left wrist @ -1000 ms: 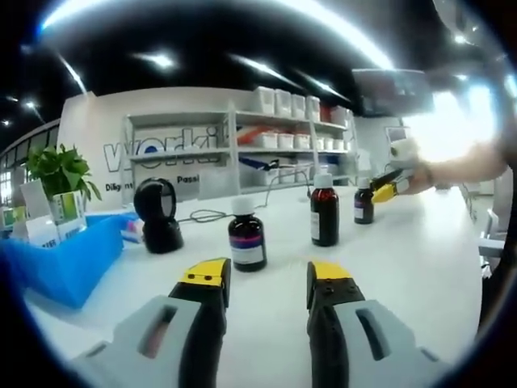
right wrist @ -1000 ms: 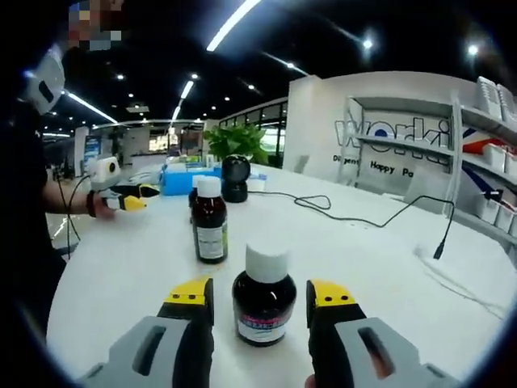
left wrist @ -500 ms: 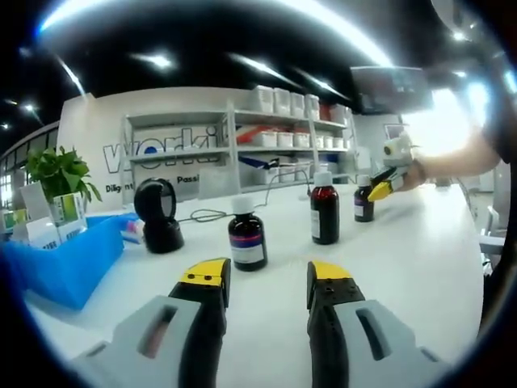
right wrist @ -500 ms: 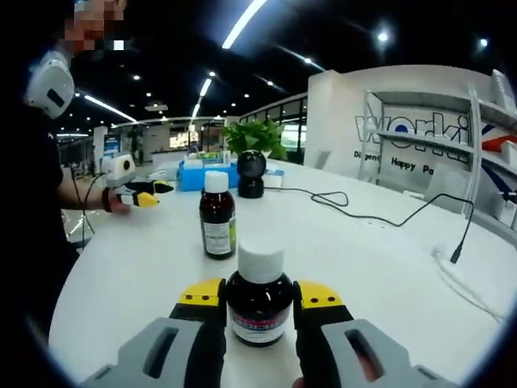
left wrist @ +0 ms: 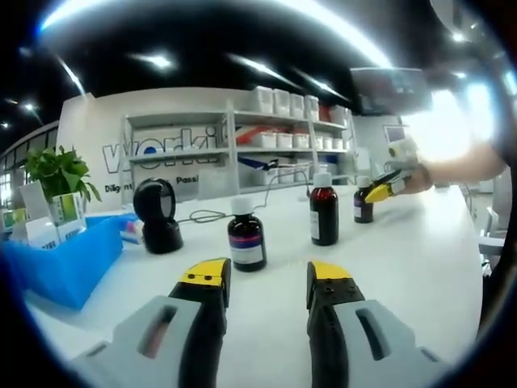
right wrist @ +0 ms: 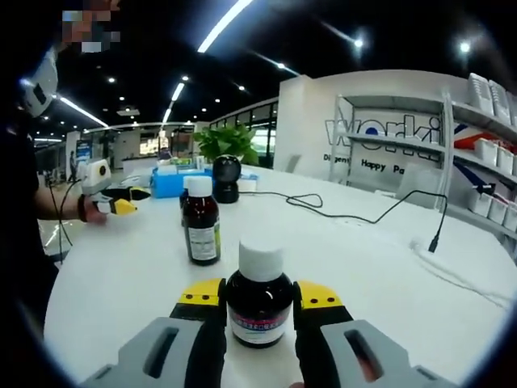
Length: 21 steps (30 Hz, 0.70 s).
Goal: Rotate the medicine bottle to make it face forward pick up the medicine bottle inspect the drug traceability code place the medicine on the table
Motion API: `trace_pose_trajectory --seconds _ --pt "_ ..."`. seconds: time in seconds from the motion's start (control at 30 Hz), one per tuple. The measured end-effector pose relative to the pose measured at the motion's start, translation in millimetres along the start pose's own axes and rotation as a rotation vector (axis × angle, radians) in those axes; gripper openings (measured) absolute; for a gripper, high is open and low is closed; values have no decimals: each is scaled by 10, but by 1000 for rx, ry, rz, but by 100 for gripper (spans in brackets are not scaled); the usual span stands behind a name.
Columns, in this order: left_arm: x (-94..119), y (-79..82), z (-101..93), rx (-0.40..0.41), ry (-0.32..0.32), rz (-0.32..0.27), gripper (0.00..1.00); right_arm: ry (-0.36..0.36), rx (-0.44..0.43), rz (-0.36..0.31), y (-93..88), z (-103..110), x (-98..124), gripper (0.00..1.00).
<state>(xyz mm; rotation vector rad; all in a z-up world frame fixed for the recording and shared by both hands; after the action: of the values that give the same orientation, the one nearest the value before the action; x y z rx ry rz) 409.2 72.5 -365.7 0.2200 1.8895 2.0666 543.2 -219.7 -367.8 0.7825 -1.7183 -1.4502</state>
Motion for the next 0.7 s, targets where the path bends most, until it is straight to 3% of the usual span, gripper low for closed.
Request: trace_pose_trajectory --seconds 0.7 --pt "1 -8 6 5 4 3 29 -251 -39 -21 0 9 -17 28"
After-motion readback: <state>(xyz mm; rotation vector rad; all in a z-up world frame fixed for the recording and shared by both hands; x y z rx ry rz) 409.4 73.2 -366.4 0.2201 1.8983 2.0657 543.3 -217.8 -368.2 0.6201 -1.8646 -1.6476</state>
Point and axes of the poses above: the point that each gripper's makers call its tool centre point, and the gripper's own axes: x roughly backward along the fingers, z roughly to its left, y roughly out of its top, the point moved 2 cm from there along x, roughly backward along the fingers, and after that the axes turned 7 degrees about -z, right-handed, at the moved point
